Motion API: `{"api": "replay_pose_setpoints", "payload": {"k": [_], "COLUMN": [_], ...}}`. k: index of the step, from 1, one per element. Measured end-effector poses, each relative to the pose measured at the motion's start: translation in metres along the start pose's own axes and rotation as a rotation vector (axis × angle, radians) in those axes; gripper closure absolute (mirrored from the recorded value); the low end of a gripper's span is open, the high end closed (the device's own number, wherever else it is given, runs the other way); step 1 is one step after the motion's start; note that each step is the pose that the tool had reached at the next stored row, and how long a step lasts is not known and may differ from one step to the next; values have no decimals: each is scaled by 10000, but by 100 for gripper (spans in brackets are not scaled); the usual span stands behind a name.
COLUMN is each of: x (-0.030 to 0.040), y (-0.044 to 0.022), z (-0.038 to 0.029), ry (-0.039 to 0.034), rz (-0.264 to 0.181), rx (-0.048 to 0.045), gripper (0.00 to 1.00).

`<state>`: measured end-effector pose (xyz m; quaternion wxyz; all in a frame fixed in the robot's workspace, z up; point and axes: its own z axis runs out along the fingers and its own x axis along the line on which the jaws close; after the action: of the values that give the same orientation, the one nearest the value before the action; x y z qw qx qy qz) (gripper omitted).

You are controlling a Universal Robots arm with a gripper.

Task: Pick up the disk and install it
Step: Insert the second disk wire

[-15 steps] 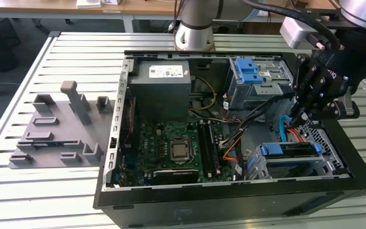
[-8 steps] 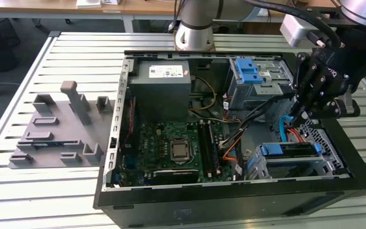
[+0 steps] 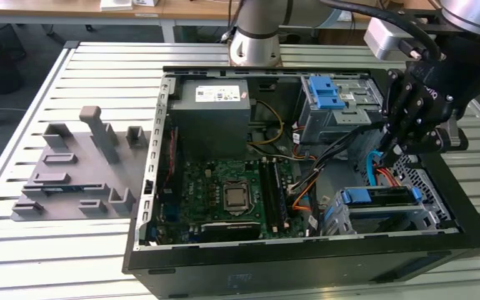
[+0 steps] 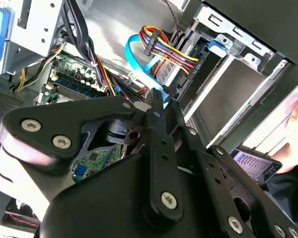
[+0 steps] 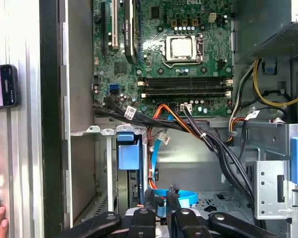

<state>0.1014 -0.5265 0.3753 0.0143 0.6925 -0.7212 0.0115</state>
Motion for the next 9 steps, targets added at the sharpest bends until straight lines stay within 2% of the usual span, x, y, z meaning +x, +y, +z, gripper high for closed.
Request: {"api": "replay_pose_setpoints", "payload": {"k": [6,9], "x": [-5,-7], "y": [0,0], "z": [87,118], "ry": [91,190], "rz": [1,1], "rx": [7,10], "gripper": [76,76]}}
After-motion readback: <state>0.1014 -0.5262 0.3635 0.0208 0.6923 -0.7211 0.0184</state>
